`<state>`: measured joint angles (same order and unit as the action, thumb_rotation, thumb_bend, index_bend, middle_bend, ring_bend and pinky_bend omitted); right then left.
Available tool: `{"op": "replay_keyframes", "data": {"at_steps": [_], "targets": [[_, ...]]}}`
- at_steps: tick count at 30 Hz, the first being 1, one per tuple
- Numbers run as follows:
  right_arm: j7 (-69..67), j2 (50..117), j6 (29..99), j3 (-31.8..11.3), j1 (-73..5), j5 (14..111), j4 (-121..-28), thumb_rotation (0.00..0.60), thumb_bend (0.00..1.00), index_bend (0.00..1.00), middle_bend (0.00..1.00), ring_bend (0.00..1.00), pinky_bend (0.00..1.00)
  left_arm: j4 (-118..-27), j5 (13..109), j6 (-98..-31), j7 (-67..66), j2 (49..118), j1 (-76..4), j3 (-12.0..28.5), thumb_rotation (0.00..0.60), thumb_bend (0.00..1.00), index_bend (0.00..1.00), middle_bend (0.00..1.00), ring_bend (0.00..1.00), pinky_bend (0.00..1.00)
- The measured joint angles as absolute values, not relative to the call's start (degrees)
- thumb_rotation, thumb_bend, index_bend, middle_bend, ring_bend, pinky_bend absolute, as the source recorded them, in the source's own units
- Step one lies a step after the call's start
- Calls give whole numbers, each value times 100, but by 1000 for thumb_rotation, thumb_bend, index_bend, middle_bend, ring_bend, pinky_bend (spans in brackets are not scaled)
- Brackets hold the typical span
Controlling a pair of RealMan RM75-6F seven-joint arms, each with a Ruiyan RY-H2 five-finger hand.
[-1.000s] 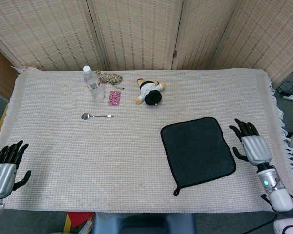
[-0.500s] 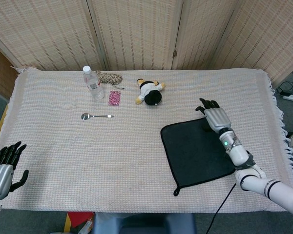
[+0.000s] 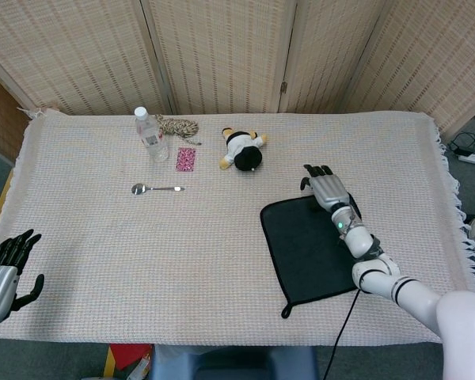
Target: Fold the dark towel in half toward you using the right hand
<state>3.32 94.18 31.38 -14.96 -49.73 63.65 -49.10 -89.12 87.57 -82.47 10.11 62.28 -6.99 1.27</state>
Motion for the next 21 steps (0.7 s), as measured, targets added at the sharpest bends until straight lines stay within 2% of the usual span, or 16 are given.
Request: {"op": "replay_keyframes", "data": {"at_steps": [10,21], "targets": [[-347,10213,2856,-1363,-5329,6769,-3655,600,498,451,105,74,0,-8778,8752,-8250,1334,6150,-712,142,600,581,0,50,0,0],[-848,10585,2737,-1233,-5495,7119,-3023,600,501,461,112,83,0,-8756,8730,-8262,1382,6134,-708,151,600,582,0,50,0,0]]}}
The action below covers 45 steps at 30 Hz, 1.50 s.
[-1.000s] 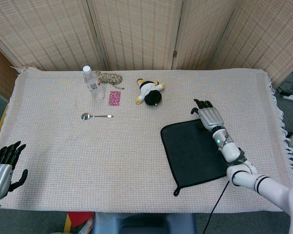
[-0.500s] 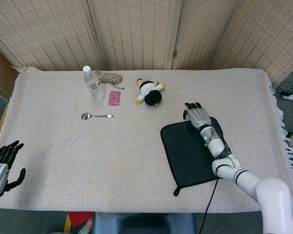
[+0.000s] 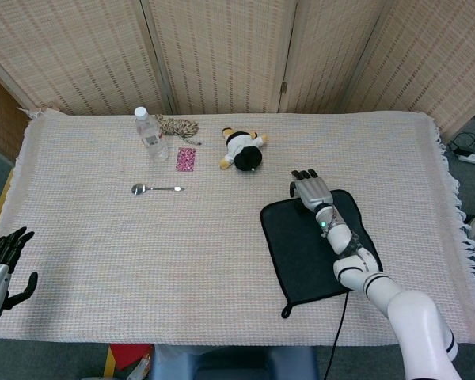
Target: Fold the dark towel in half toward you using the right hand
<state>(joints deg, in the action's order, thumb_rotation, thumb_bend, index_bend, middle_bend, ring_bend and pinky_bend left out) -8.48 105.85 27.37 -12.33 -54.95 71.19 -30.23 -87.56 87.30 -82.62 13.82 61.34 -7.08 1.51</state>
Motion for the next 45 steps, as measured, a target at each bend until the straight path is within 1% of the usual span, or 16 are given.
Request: {"op": "replay_keyframes", "data": {"at_steps": [2,5,12,19,26,33,37,42,45], "targets": [[-915,10616,2745,-1199,-5497,7185,-2974,600,501,478,123,95,0,-8754,8731,-8256,1383,6136,-713,151,600,582,0,50,0,0],[-981,10630,2836,-1153,-5479,7276,-2956,600,501,531,154,125,0,-8750,8730,-8241,1385,6140,-721,150,600,582,0,50,0,0],[-1119,10597,3133,-1064,-5366,7450,-2972,600,501,624,216,170,30,-8742,8765,-8229,1394,6152,-739,138,600,582,0,50,0,0],[-1170,10501,3494,-1040,-5240,7547,-3100,600,501,658,240,190,40,-8740,8822,-8306,1398,6157,-724,130,600,582,0,50,0,0],[-1128,10271,3853,-1000,-5058,7627,-3464,600,501,668,253,200,43,-8745,8862,-8334,1384,6165,-723,118,600,582,0,50,0,0],[-917,10067,4048,-963,-4889,7635,-3852,600,501,677,254,201,43,-8746,8888,-8325,1359,6184,-734,101,600,582,0,50,0,0],[-781,9988,4050,-965,-4831,7574,-4018,600,501,655,241,199,43,-8753,8893,-8323,1352,6187,-739,97,600,582,0,50,0,0],[-667,9955,4035,-986,-4814,7517,-4103,600,501,589,220,198,43,-8758,8888,-8347,1349,6181,-731,101,600,583,0,50,0,0],[-626,9921,4058,-997,-4797,7499,-4186,600,502,584,220,196,43,-8758,8887,-8346,1353,6177,-732,101,600,585,0,50,0,0]]}}
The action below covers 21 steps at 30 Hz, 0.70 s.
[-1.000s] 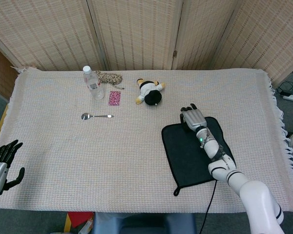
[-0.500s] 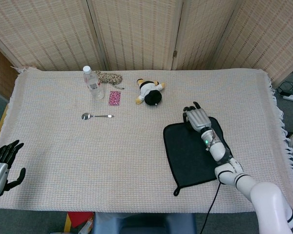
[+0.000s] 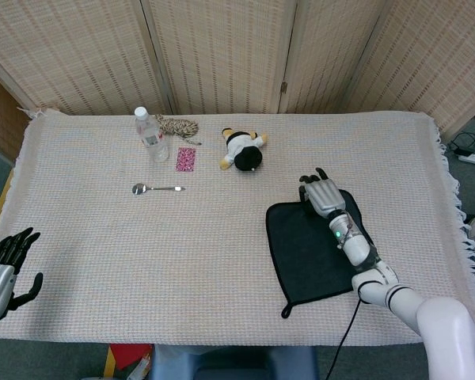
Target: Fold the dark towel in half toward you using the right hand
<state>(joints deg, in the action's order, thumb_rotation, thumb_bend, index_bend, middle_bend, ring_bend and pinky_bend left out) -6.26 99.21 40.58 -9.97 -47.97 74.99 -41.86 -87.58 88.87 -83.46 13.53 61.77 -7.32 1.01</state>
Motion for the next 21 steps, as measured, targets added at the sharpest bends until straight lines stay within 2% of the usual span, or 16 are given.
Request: {"op": "replay_keyframes", "data": {"at_steps": [9,21], "targets": [[-545,9681,4421,-858,-4586,7661,-4712,600,501,664,252,195,43,-8764,8912,-8376,1350,6178,-726,93,600,586,0,50,0,0],[117,8819,5071,-320,-3939,7981,-6485,600,501,675,259,195,43,-8805,8961,-8410,1302,6192,-721,72,600,586,0,50,0,0]]}}
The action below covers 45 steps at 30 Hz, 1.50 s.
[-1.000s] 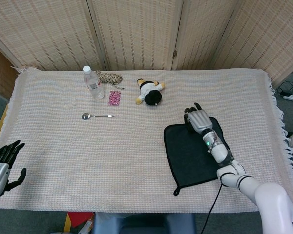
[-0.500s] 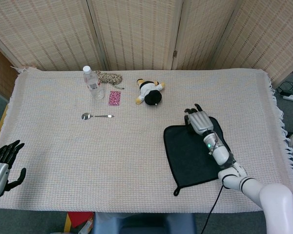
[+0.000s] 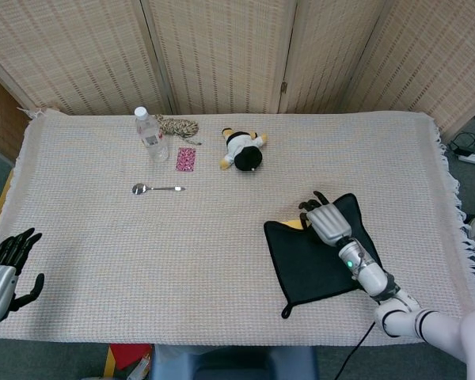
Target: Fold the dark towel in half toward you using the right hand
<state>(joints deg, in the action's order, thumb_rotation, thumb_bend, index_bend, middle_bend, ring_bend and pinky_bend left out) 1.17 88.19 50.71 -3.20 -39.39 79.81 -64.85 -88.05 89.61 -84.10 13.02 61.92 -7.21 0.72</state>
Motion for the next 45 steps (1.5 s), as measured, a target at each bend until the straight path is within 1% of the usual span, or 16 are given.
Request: {"op": "replay_keyframes", "data": {"at_steps": [4,10,19,31,45], "targets": [[403,8531,5270,-82,-3716,8129,-7029,600,501,681,264,195,43,-8817,8975,-8420,1298,6190,-716,62,600,586,0,50,0,0],[564,8200,5577,206,-3452,8433,-7587,600,501,685,267,196,42,-8830,8994,-8447,1299,6181,-708,58,600,587,0,50,0,0],[819,7967,5671,538,-3274,8798,-8056,600,501,686,268,195,43,-8846,9054,-8489,1275,6190,-699,35,600,588,0,50,0,0],[1112,7734,5831,823,-3019,9108,-8492,600,501,686,261,195,43,-8857,9071,-8552,1266,6175,-673,34,600,590,0,50,0,0],[1254,7462,5893,898,-2856,9211,-8704,600,500,686,258,194,43,-8855,9053,-8510,1230,6194,-688,32,600,591,0,50,0,0]]}}
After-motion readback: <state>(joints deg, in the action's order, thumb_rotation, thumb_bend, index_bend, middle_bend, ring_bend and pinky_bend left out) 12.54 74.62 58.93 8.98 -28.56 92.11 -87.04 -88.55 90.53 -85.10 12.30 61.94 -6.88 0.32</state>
